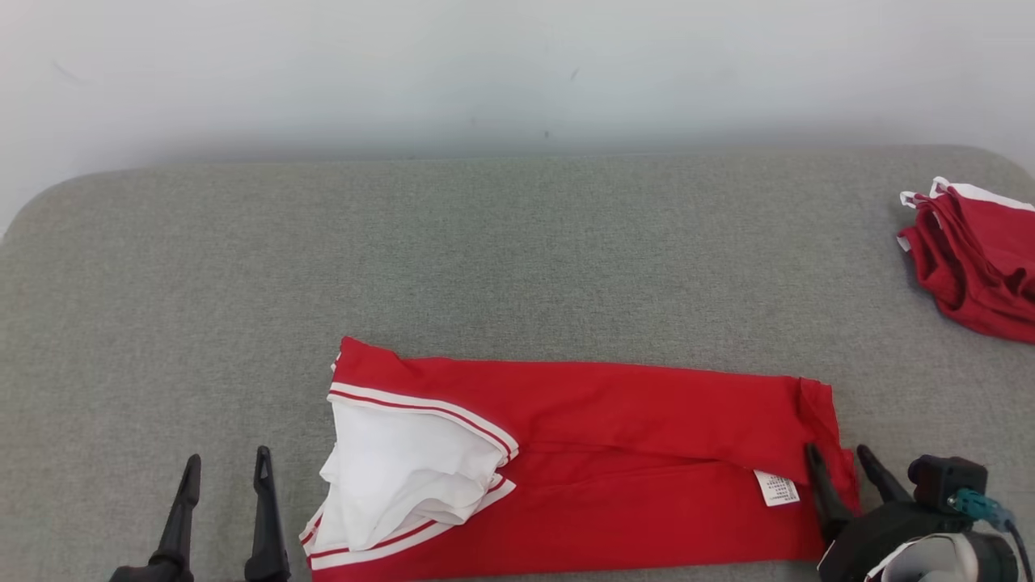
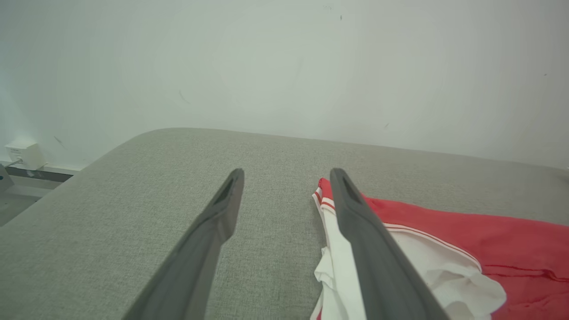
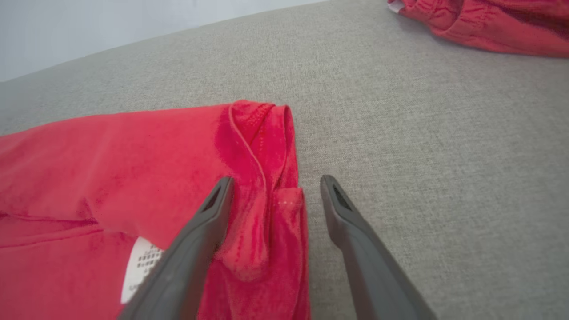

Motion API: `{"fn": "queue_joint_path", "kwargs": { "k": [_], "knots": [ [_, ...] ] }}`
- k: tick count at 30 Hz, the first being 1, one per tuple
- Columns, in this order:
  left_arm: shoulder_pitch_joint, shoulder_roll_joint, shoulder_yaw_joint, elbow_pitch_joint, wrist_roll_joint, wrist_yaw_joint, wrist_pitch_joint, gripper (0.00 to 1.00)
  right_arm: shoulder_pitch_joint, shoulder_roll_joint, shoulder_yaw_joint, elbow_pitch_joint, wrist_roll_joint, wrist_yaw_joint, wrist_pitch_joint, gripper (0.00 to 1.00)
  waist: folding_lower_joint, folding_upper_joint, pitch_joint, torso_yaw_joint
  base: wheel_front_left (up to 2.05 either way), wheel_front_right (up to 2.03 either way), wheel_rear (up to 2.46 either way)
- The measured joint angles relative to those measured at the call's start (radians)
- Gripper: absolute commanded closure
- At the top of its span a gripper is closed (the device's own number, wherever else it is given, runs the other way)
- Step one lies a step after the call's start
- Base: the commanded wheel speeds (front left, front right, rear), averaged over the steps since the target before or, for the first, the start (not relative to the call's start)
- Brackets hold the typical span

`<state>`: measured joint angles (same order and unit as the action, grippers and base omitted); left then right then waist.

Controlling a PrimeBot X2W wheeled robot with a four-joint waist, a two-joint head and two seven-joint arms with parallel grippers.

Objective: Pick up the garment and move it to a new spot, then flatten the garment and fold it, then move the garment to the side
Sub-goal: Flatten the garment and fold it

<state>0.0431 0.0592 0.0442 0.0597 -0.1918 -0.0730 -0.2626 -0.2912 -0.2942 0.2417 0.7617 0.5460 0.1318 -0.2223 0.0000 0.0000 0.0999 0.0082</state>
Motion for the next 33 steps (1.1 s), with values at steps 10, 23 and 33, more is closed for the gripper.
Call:
{"fn": "queue_joint_path", "kwargs": {
  "k": [10,23,33],
  "knots": [
    [0.0,-0.007,0.004,0.014,0.013,-0.015,0.0,0.0,-0.044,0.023,0.065,0.125,0.082,0.0,0.021,1.0,0.0,0.0,-0.016,0.015,0.0,0.0,0.0],
    [0.017,-0.008,-0.011,0.02,0.007,-0.003,0.0,0.0,-0.076,-0.165,0.05,0.169,0.133,0.0,-0.026,1.0,0.0,0.0,-0.049,-0.003,0.0,0.0,0.0],
    [0.035,-0.008,-0.014,0.021,0.007,0.002,0.0,0.0,-0.082,-0.186,0.078,0.077,0.128,0.0,-0.032,1.0,0.0,0.0,-0.061,-0.032,0.0,0.0,0.0]
  ]
}}
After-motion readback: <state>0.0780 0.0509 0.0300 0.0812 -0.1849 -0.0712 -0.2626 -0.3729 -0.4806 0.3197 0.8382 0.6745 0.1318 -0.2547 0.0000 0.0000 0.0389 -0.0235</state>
